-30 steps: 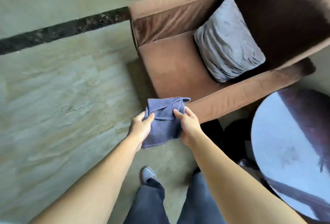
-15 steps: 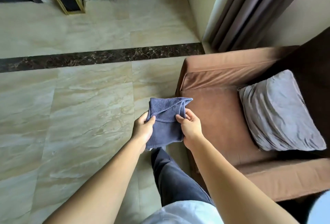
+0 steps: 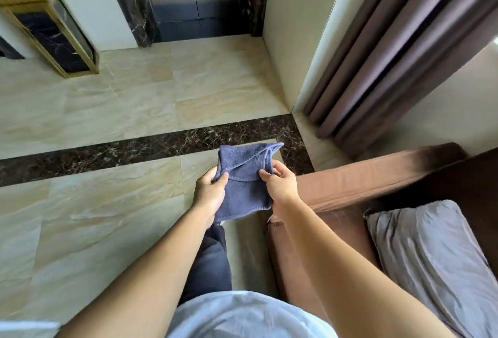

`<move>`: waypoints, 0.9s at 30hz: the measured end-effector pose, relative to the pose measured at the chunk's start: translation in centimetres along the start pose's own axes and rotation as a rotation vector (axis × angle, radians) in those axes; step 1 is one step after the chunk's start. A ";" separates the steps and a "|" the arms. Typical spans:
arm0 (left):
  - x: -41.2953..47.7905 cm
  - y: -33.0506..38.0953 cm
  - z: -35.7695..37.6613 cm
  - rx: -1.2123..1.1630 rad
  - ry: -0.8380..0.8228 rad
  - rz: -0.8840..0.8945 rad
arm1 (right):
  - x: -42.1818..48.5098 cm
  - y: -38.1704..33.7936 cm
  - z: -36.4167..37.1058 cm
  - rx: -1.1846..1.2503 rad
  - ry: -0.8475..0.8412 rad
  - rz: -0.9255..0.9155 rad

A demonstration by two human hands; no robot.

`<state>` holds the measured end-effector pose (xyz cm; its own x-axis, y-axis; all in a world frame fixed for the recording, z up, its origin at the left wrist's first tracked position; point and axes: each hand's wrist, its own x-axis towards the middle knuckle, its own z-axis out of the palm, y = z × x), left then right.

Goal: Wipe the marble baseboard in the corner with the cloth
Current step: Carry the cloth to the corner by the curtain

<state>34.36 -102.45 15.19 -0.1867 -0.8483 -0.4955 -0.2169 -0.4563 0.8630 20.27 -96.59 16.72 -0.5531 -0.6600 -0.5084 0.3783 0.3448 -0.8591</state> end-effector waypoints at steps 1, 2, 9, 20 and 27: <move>1.4 0.7 0.5 0.016 -0.013 -0.021 | 1.4 -0.6 0.4 -0.023 0.015 0.014; 3.7 1.3 1.2 0.015 -0.029 -0.027 | 3.4 -1.4 0.8 -0.039 0.023 0.015; 25.2 11.3 9.1 0.044 -0.176 -0.186 | 23.5 -12.1 3.6 -0.173 0.172 0.072; 50.0 21.4 28.1 0.212 -0.260 -0.336 | 52.3 -22.7 -1.0 -0.209 0.349 0.247; 66.4 14.0 38.4 0.314 -0.216 -0.391 | 72.8 -17.8 -4.8 -0.453 0.342 0.380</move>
<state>-17.90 -154.86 -9.39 -0.2201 -0.5417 -0.8112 -0.5790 -0.5967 0.5556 -30.32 -147.56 -5.29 -0.6748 -0.2157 -0.7058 0.2857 0.8054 -0.5193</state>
